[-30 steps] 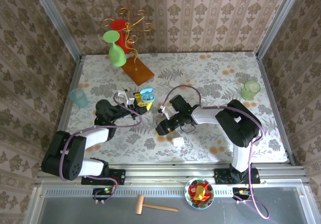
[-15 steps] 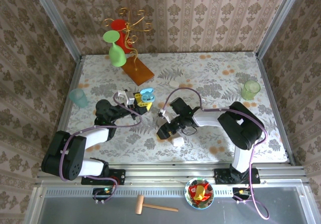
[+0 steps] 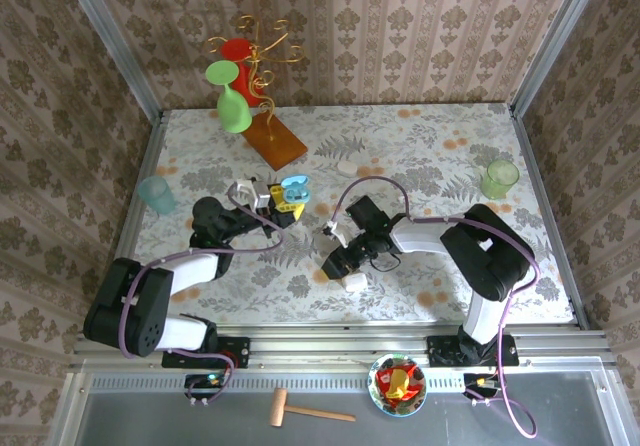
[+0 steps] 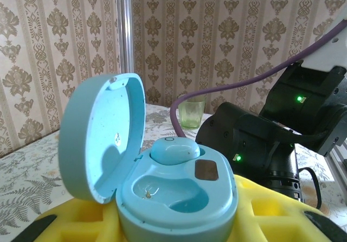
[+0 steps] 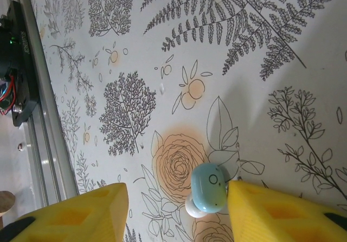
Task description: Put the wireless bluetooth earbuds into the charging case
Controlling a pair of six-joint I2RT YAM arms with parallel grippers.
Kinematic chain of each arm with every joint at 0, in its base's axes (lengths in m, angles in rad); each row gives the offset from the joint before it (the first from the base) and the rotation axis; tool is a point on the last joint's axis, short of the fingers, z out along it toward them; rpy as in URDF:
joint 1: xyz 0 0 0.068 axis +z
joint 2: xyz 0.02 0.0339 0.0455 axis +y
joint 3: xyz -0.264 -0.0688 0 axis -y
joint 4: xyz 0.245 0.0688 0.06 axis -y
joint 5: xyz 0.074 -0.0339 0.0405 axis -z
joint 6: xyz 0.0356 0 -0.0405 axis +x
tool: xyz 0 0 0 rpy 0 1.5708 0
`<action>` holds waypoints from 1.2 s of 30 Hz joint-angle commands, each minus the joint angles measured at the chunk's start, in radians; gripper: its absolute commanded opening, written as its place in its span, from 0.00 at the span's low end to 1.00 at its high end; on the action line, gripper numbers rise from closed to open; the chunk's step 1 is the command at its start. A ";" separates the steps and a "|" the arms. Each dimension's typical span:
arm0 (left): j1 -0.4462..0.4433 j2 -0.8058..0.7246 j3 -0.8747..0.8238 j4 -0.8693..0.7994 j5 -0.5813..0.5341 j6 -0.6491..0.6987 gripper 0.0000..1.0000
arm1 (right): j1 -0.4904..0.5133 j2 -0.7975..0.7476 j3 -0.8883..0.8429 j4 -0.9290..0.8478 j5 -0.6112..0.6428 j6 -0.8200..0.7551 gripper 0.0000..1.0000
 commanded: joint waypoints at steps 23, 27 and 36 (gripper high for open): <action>-0.008 0.022 0.040 0.044 0.020 -0.002 0.22 | 0.003 0.111 0.062 -0.064 0.069 0.032 0.24; -0.008 0.020 0.034 0.044 0.018 0.000 0.22 | 0.003 0.107 0.060 -0.068 0.109 0.053 0.16; -0.008 0.020 0.025 0.045 -0.002 0.018 0.22 | -0.002 -0.051 0.016 -0.064 0.214 0.097 0.14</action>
